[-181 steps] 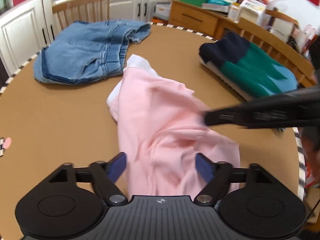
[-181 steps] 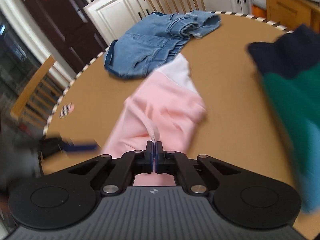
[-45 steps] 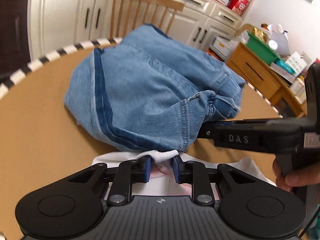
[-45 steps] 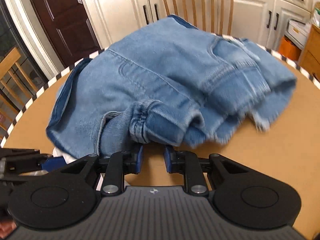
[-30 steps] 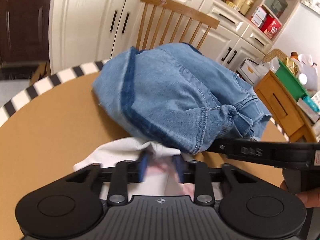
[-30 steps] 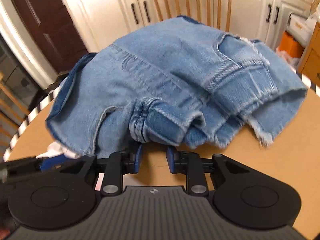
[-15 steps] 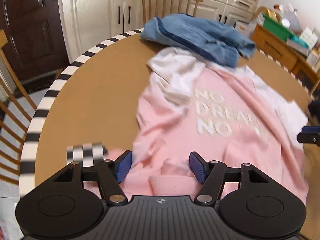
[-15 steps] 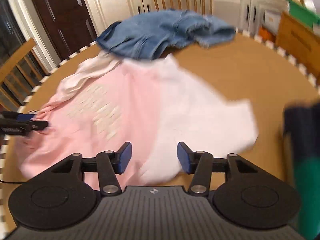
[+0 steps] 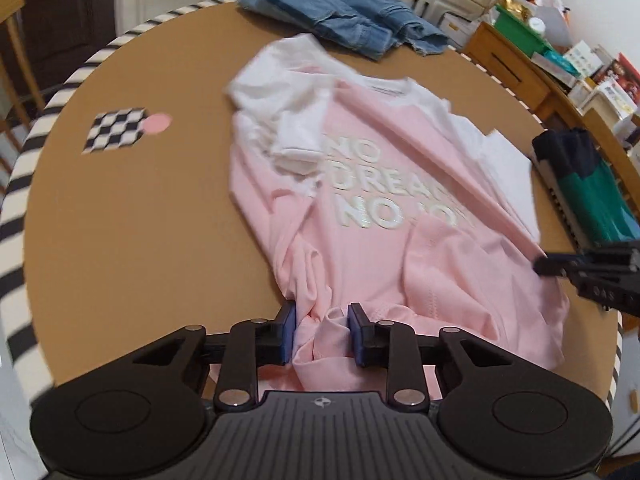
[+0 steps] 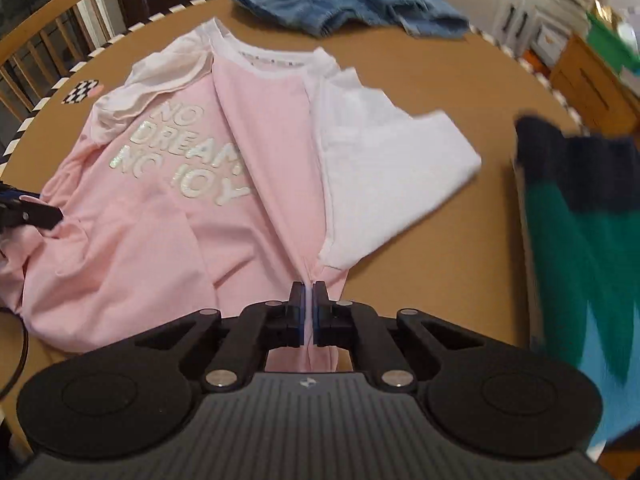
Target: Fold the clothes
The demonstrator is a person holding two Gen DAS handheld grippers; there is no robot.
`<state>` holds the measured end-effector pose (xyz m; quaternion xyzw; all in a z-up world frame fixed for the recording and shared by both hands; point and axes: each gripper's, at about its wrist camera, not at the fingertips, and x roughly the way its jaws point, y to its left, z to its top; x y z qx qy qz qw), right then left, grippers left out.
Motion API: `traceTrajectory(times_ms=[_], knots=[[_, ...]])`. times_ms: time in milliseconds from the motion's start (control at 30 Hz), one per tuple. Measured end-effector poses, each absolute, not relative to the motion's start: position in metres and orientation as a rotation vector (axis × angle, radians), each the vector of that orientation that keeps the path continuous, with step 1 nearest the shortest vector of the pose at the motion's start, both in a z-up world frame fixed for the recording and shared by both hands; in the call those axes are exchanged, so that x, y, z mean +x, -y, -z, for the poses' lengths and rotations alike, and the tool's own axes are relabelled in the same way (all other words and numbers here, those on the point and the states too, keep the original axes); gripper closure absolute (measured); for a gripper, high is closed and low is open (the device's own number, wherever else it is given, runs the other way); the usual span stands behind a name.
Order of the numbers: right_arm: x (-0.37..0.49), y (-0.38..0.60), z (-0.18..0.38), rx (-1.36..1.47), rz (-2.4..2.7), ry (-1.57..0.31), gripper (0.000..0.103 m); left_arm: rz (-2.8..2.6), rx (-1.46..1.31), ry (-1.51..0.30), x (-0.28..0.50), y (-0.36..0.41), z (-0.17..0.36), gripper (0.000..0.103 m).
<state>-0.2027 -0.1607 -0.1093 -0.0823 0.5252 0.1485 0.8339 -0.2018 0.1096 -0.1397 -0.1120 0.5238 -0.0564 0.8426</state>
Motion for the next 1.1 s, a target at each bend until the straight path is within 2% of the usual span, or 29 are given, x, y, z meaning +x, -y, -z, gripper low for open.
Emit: traceTrajectory(times_ms=[33, 100, 133, 200, 267, 333, 400, 467, 533, 567, 600, 633, 667, 900, 1000, 1067, 1100], knots=[[-0.208, 0.165, 0.108, -0.171, -0.313, -1.128, 0.094, 0.101, -0.246, -1.118, -0.207, -0.113, 0.137, 0.064], [-0.215, 0.172, 0.101, -0.175, -0.295, -1.136, 0.063, 0.072, -0.215, -1.106, -0.218, -0.12, 0.124, 0.06], [-0.215, 0.175, 0.092, -0.176, -0.283, -1.104, 0.059, 0.063, -0.179, -1.075, -0.222, -0.123, 0.113, 0.056], [-0.21, 0.18, 0.073, -0.178, -0.261, -1.011, 0.059, 0.066, -0.11, -0.974, -0.211, -0.122, 0.091, 0.05], [-0.192, 0.181, 0.062, -0.185, -0.229, -0.91, 0.059, 0.078, -0.064, -0.883, -0.183, -0.111, 0.079, 0.039], [-0.167, 0.178, 0.067, -0.184, -0.187, -0.854, 0.056, 0.091, -0.023, -0.835, -0.144, -0.088, 0.084, 0.038], [-0.141, 0.175, 0.083, -0.158, -0.169, -0.886, 0.056, 0.086, 0.063, -0.873, -0.116, -0.064, 0.102, 0.039], [-0.124, 0.171, 0.098, -0.119, -0.171, -0.919, 0.057, 0.074, 0.132, -0.927, -0.1, -0.049, 0.124, 0.044], [-0.118, 0.166, 0.113, -0.12, -0.177, -0.942, 0.064, 0.064, 0.167, -0.952, -0.09, -0.042, 0.14, 0.049], [-0.118, 0.164, 0.119, -0.119, -0.188, -0.953, 0.083, 0.06, 0.154, -0.936, -0.09, -0.043, 0.144, 0.063], [-0.12, 0.163, 0.125, -0.111, -0.204, -0.963, 0.099, 0.047, 0.133, -0.925, -0.09, -0.049, 0.144, 0.073], [-0.121, 0.163, 0.128, -0.109, -0.204, -0.962, 0.099, 0.028, 0.108, -0.918, -0.091, -0.058, 0.142, 0.09], [-0.122, 0.164, 0.126, -0.115, -0.192, -0.953, 0.1, 0.01, 0.082, -0.911, -0.092, -0.067, 0.14, 0.092], [-0.154, 0.204, 0.085, -0.157, -0.054, -0.862, 0.101, -0.219, -0.107, -0.848, -0.124, -0.16, 0.125, 0.093], [-0.172, 0.231, 0.083, -0.141, 0.019, -0.907, 0.101, -0.308, -0.206, -0.885, -0.145, -0.2, 0.135, 0.089], [-0.182, 0.239, 0.092, -0.158, 0.044, -0.977, 0.098, -0.359, -0.273, -0.89, -0.16, -0.224, 0.14, 0.07], [-0.187, 0.243, 0.096, -0.166, 0.057, -1.012, 0.096, -0.379, -0.285, -0.886, -0.167, -0.231, 0.139, 0.068]])
